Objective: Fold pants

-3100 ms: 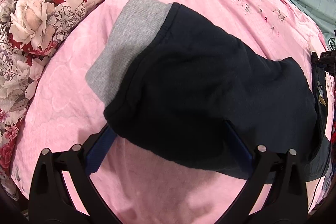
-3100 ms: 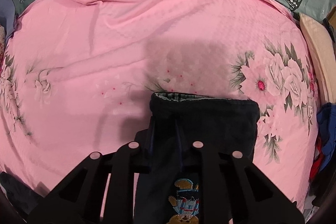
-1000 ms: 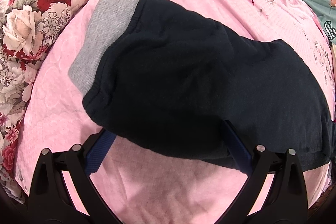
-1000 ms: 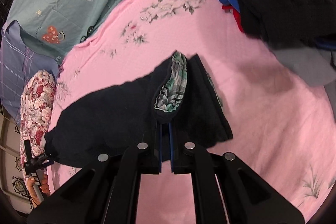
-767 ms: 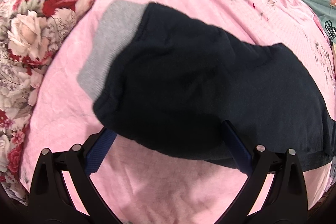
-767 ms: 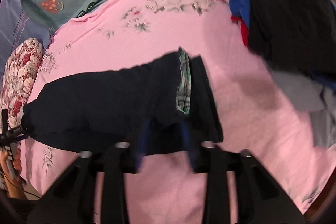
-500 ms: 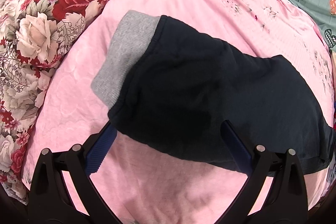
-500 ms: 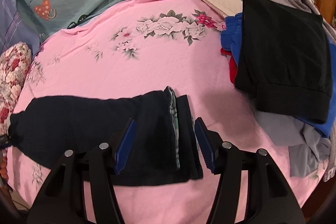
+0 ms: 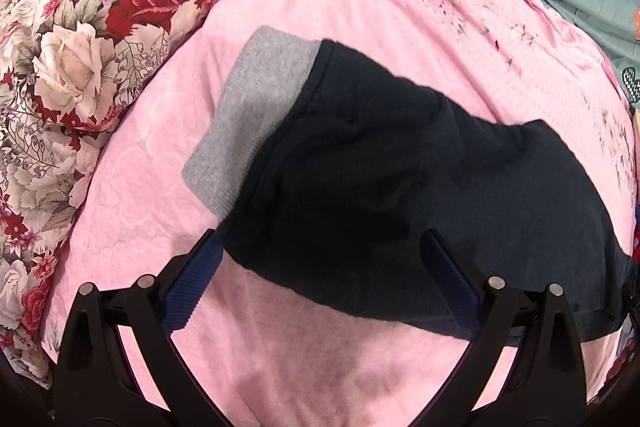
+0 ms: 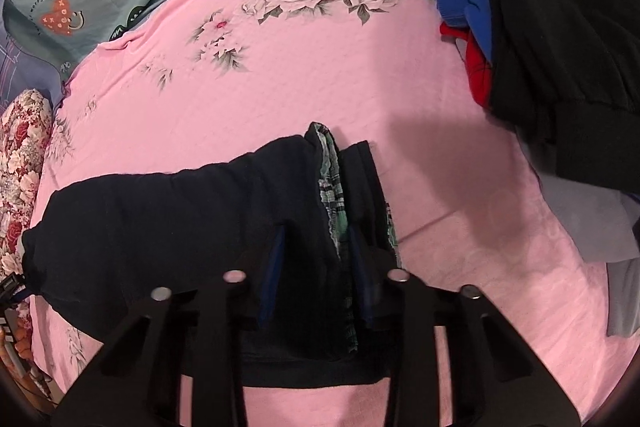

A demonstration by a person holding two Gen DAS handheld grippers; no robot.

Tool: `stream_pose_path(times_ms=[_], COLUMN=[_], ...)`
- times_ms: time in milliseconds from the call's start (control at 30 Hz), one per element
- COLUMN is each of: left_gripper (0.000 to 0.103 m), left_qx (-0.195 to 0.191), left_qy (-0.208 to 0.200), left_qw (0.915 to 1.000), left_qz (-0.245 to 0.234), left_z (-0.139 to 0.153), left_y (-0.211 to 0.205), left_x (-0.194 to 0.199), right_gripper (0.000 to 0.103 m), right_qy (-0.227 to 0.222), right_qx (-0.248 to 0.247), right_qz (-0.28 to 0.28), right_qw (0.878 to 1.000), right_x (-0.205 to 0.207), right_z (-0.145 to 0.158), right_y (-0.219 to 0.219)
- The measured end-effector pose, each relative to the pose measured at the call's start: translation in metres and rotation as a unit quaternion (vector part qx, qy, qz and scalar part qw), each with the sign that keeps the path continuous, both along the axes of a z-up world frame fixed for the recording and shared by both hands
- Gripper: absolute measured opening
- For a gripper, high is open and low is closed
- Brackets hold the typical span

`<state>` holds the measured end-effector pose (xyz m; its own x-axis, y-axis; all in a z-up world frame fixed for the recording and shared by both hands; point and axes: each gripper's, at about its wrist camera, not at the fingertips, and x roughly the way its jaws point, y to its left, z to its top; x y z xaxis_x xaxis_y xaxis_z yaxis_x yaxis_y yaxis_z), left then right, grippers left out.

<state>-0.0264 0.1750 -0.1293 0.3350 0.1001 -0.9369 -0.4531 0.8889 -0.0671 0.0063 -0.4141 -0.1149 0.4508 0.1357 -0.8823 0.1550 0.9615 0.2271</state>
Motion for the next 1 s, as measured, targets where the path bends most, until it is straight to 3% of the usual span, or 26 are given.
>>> stream_pose_path(times_ms=[33,67,300,400,633,767,900,1000], left_gripper=[0.1,0.1,0.1,0.1,0.1,0.1,0.1,0.1], left_qx=[0.002,0.003,0.0,-0.001,0.001,0.001,0.001,0.002], left_qy=[0.0,0.0,0.006,0.001,0.004,0.007,0.008,0.004], left_qw=[1.0,1.0,1.0,1.0,1.0,1.0,1.0,1.0], left_qz=[-0.002,-0.004,-0.004,-0.004,-0.007,-0.004,0.001,0.003], left_z=[0.001,0.002,0.0,0.002,0.001,0.0,0.001,0.005], left_y=[-0.001,-0.001,0.0,0.001,0.002,0.004,0.009,0.012], left_x=[0.001,0.001,0.004,0.002,-0.001,-0.003,-0.006,-0.008], right_gripper=[0.008,0.007,0.006,0.005,0.005,0.007,0.01,0.027], right_qy=[0.001,-0.002,-0.063,-0.062,-0.012,-0.01,-0.011,-0.015], right_qx=[0.006,0.008,-0.031,-0.056,-0.049,-0.051,-0.043,-0.064], right_qz=[-0.003,-0.007,-0.012,-0.024,-0.039,-0.03,-0.031,-0.039], right_qw=[1.0,1.0,0.997,0.996,0.998,0.998,0.999,0.997], right_x=[0.0,-0.001,-0.02,-0.028,-0.017,-0.006,-0.01,-0.019], right_z=[0.0,0.002,0.048,0.061,0.021,-0.002,0.002,0.018], right_y=[-0.001,-0.001,0.012,0.01,-0.009,-0.012,-0.012,-0.01])
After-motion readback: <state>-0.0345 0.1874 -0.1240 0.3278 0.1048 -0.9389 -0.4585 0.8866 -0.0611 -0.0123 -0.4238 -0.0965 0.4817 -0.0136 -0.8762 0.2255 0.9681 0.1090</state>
